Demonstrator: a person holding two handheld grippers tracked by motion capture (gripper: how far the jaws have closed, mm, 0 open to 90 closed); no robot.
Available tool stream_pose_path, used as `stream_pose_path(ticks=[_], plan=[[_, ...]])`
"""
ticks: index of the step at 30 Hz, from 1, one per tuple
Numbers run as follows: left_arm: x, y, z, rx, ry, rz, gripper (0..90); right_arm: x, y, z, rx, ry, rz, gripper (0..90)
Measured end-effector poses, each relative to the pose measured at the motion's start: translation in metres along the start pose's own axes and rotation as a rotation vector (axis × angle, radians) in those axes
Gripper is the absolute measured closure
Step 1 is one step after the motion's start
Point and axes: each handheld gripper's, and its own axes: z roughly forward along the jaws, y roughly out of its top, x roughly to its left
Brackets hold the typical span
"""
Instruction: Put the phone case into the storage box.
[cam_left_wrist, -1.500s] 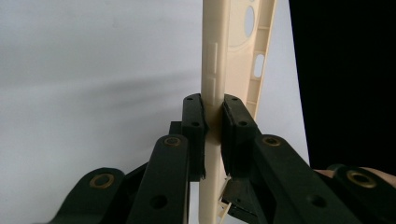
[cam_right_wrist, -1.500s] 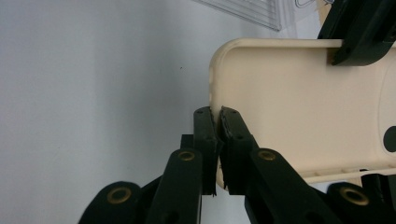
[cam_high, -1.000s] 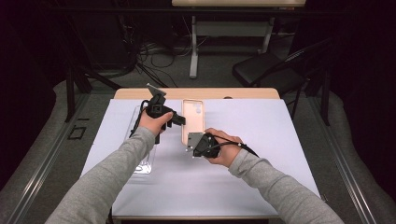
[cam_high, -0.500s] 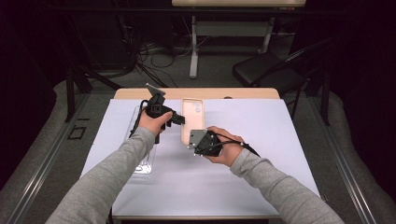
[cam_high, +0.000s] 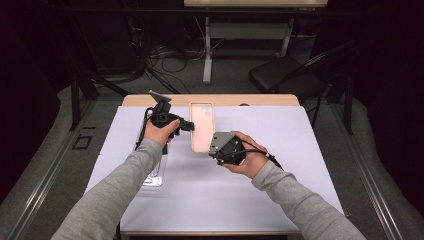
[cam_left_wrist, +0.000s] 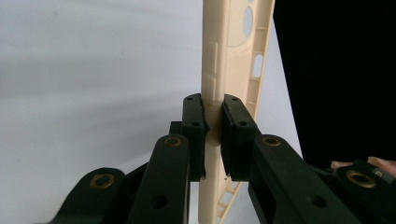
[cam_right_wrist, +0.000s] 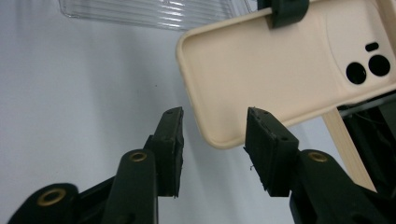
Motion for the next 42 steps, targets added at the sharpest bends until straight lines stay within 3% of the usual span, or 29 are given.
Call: stream_pose_path(ticks=[3,7,10,24,32,42], plan=[[0.001,-0.001,-0.002,-0.014,-0.007,0.022,81.7,-0.003,-0.002,-0.003,-0.011,-0.003,0.045,54.5],[0.002,-0.003,-0.005,-0.040,-0.033,0.022,81.7,-0.006,-0.005,-0.005,-0.028,-0.006,0.113,52.4],[0.000,-0.004,-0.009,-0.070,-0.025,0.064,81.7,-0.009,-0.009,-0.003,-0.029,0.008,0.157,51.9],[0.000,-0.016,-0.018,-0.143,-0.060,0.148,81.6,-0.023,-0.020,-0.011,-0.091,0.017,0.341,49.8],[-0.003,-0.025,-0.018,-0.176,-0.056,0.201,81.6,-0.026,-0.024,-0.010,-0.082,0.017,0.363,50.1],[-0.003,-0.037,-0.026,-0.232,-0.077,0.246,81.6,-0.029,-0.030,-0.016,-0.135,-0.015,0.446,53.0]])
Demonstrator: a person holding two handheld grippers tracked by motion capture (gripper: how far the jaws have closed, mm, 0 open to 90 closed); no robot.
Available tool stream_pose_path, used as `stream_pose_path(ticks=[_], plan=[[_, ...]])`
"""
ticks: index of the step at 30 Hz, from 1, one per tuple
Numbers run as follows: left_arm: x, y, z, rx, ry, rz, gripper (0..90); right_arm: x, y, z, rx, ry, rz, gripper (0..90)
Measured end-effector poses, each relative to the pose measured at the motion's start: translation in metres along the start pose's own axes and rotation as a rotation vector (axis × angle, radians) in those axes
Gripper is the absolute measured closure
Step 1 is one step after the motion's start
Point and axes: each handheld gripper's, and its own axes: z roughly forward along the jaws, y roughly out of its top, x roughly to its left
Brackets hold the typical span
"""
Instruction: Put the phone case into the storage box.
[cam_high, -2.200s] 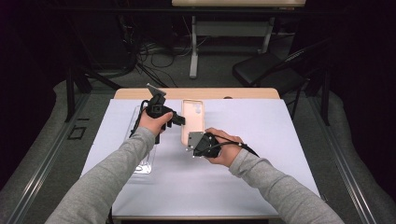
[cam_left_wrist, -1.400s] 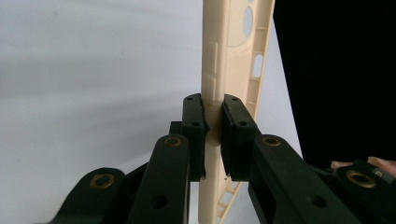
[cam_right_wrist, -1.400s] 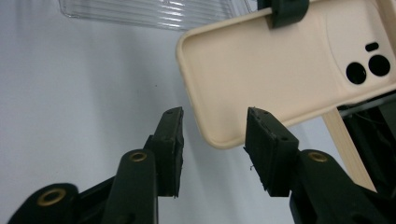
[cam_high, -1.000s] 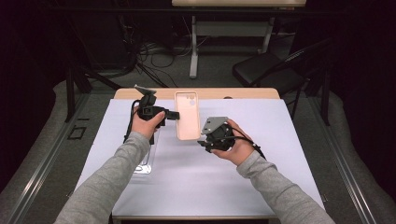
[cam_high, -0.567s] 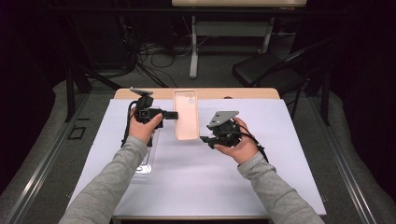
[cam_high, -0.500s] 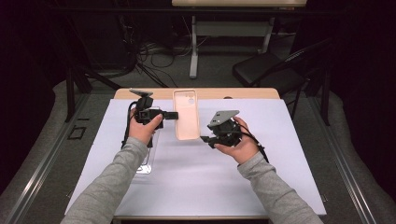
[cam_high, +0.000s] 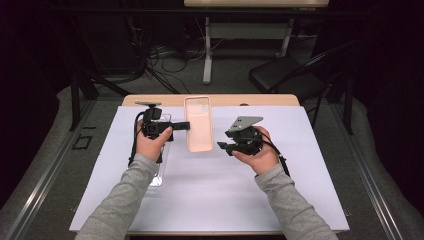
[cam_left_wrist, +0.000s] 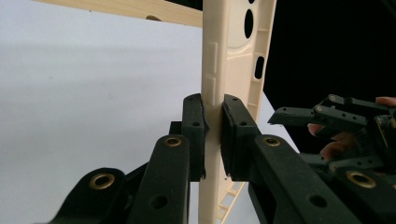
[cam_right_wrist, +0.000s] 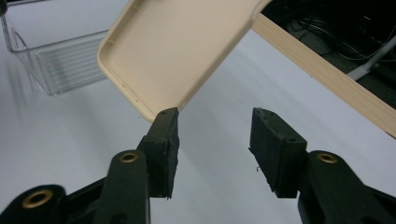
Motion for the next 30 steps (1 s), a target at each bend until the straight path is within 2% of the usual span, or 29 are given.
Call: stream_pose_path(ticks=[4,9,11,14,22,27,30], plan=[[-0.002,-0.005,-0.004,-0.019,-0.010,0.023,81.7,-0.001,-0.002,-0.004,-0.041,-0.004,0.040,52.5],[-0.006,-0.012,-0.006,-0.030,-0.002,0.055,81.6,0.000,-0.002,-0.007,-0.058,0.027,0.080,49.8],[-0.007,-0.015,-0.007,-0.033,0.000,0.064,81.6,0.001,-0.002,-0.008,-0.055,0.024,0.081,48.2],[-0.008,-0.019,-0.008,-0.039,0.001,0.074,81.6,0.001,-0.003,-0.007,-0.059,0.023,0.113,48.3],[-0.007,-0.028,-0.011,-0.050,0.008,0.088,81.6,0.001,-0.005,-0.010,-0.088,0.051,0.162,48.7],[-0.005,-0.031,-0.015,-0.057,0.003,0.086,81.6,0.003,-0.006,-0.011,-0.090,0.047,0.178,48.4],[-0.003,-0.034,-0.017,-0.064,0.001,0.085,81.6,0.003,-0.009,-0.012,-0.103,0.073,0.206,48.6]])
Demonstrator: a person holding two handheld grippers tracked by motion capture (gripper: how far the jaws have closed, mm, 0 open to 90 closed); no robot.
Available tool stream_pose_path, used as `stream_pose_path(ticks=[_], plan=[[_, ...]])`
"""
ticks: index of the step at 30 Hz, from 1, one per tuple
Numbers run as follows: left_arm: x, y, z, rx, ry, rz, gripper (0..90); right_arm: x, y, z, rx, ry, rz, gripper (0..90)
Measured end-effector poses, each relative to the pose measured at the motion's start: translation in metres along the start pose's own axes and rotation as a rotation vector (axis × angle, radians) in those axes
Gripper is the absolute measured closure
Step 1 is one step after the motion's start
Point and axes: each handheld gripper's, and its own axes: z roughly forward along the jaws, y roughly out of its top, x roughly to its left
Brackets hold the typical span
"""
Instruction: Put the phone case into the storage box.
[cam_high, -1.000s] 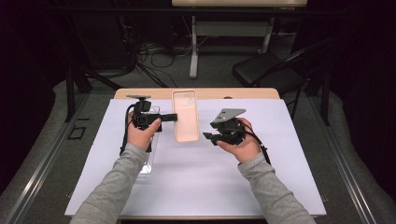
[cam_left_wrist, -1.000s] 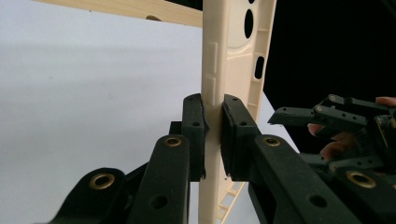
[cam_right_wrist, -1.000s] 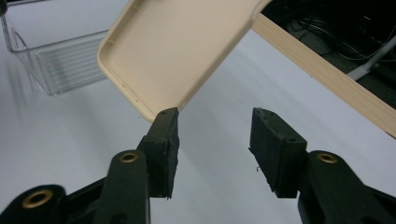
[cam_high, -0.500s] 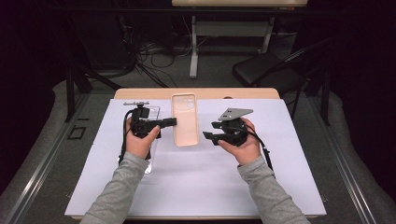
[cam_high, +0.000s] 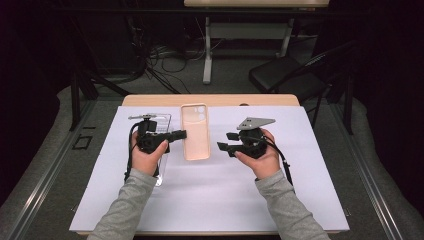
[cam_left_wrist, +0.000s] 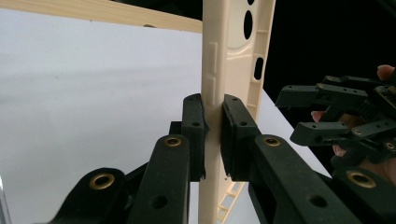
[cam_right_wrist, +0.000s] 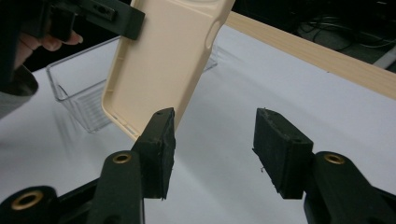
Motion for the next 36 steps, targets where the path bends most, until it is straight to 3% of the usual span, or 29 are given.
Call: stream_pose_path(ticks=[9,13,22,36], plan=[[0.002,-0.006,-0.005,-0.008,-0.011,-0.009,81.6,0.000,-0.006,-0.005,-0.036,0.043,0.084,52.1],[0.000,-0.008,-0.006,-0.013,-0.024,-0.006,81.6,0.001,-0.007,-0.007,-0.055,0.025,0.097,51.1],[-0.007,-0.012,-0.001,-0.005,-0.055,0.004,81.6,0.002,-0.008,-0.005,-0.024,0.051,0.132,55.9],[-0.017,-0.022,0.014,0.040,-0.057,0.036,81.6,-0.001,-0.014,-0.001,-0.001,0.102,0.227,61.0]])
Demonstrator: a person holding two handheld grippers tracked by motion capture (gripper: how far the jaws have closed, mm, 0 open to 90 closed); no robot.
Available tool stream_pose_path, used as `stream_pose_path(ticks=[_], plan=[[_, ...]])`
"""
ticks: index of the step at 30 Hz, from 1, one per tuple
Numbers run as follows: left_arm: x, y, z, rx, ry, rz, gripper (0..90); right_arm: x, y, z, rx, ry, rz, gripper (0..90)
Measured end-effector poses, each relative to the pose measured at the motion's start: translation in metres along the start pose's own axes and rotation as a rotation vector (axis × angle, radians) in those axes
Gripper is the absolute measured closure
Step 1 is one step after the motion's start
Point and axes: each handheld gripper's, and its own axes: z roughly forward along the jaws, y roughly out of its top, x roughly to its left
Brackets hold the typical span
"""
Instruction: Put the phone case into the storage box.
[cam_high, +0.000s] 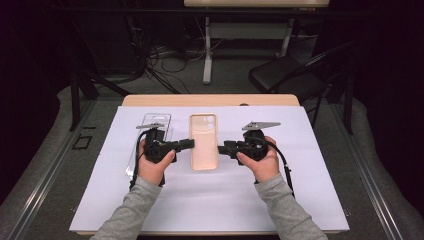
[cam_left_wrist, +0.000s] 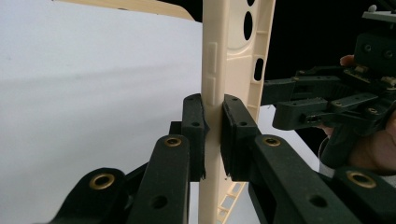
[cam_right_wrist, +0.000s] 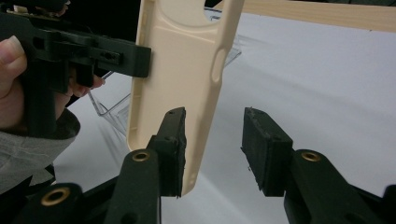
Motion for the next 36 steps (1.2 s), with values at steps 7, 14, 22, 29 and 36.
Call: stream_pose_path(ticks=[7,14,22,29,36], plan=[[-0.003,-0.003,0.004,0.002,-0.002,0.011,81.6,-0.001,-0.001,0.002,0.010,0.032,0.051,67.1],[-0.006,-0.005,0.008,0.008,-0.009,0.016,81.6,-0.003,-0.002,0.002,0.018,0.034,0.102,71.0],[-0.007,-0.006,0.010,0.013,-0.012,0.026,81.6,-0.003,-0.003,0.003,0.035,0.024,0.113,73.8],[-0.008,-0.008,0.011,0.014,-0.017,0.028,81.6,-0.004,-0.004,0.004,0.035,0.015,0.118,76.6],[-0.009,-0.008,0.012,0.018,-0.015,0.029,81.6,-0.005,-0.004,0.004,0.040,0.016,0.133,77.9]])
